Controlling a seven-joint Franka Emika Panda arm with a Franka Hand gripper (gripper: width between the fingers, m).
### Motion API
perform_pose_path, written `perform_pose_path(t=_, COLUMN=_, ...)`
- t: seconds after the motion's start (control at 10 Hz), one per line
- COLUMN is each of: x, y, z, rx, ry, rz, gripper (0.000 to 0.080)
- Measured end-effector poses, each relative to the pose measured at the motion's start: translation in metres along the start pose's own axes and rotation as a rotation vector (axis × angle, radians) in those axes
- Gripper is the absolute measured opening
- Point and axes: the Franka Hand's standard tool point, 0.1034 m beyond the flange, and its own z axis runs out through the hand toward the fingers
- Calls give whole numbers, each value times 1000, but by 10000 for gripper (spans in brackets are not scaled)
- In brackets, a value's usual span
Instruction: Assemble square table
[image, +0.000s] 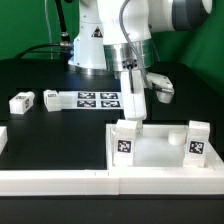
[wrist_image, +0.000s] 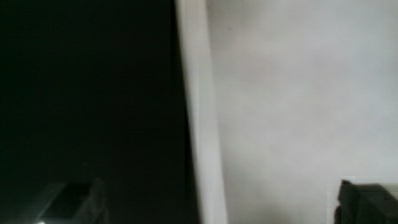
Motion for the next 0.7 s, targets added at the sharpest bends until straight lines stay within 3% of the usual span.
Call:
perform_pose_path(t=0.2, x=-2, y=2, z=4, rx=-28, ry=-16, rz=-2, gripper=649)
perform_pose_path(t=0.4, x=-2, y=2, z=5, rx=-28, ry=-15, rz=-2, gripper=649)
perform_pose_path(t=0.6, x=-1, y=3, z=5, rx=-29, ry=-15, rz=-2, gripper=388)
perform_pose_path(t=0.7, x=-1, y=3, z=5, rx=-29, ry=-15, rz=-2, gripper=388)
